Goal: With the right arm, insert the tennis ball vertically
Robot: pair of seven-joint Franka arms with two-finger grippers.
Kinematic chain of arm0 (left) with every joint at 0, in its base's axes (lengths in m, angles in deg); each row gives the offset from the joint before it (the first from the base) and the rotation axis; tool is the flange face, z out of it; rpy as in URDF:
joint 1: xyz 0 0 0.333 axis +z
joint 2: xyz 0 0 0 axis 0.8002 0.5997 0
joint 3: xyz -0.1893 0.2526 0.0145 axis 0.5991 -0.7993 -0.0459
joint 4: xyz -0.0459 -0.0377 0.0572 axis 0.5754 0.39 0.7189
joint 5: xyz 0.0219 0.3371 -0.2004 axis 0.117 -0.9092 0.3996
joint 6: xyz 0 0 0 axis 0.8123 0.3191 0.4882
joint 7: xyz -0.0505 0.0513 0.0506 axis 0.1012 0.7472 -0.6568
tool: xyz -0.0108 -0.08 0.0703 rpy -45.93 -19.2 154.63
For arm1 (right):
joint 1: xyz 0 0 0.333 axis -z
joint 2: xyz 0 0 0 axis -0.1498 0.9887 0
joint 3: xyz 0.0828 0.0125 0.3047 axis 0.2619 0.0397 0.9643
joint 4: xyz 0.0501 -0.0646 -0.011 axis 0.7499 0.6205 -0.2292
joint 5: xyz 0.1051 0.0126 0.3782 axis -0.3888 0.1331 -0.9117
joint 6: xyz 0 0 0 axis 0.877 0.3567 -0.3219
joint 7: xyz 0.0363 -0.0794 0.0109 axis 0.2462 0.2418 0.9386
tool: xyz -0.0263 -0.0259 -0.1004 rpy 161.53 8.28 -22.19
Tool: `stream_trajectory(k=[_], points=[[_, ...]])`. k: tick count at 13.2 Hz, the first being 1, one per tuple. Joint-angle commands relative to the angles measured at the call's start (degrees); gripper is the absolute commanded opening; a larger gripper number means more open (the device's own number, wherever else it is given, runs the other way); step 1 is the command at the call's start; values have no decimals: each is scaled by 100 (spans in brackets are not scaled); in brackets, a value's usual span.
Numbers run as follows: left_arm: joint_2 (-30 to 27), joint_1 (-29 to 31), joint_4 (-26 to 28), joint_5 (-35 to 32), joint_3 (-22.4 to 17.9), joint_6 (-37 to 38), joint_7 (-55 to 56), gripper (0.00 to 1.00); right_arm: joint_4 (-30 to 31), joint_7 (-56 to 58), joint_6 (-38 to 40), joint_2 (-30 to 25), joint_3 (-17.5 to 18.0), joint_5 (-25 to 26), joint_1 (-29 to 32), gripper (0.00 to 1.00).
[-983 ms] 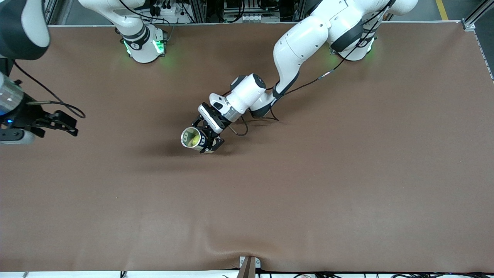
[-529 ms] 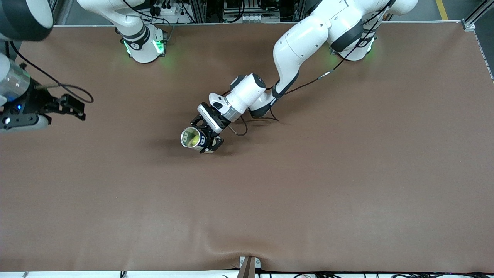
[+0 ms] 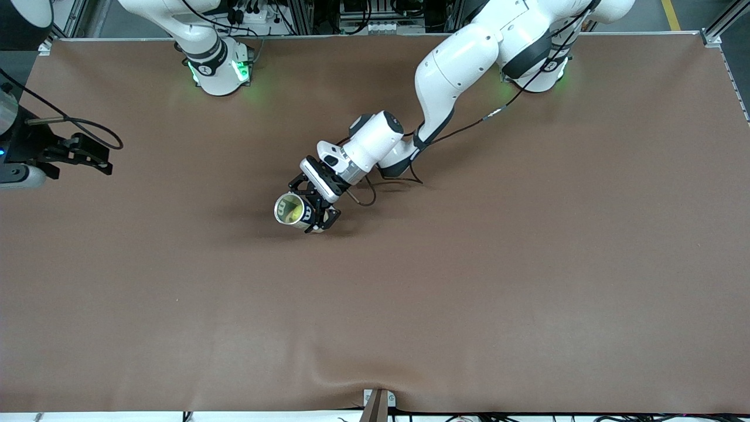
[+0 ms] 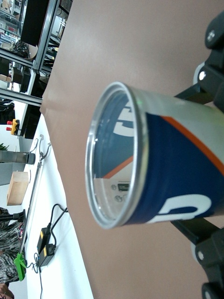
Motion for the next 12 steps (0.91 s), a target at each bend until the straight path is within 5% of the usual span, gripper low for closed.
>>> stream_trajectory(k=[1,12], points=[[-135,-17,111,-59,-19,-16,255,100,-180,-50,95,134,136,72,194,100],[-267,9,287,-42,-19,255,317,100,-681,-15,33,451,153,134,511,100]])
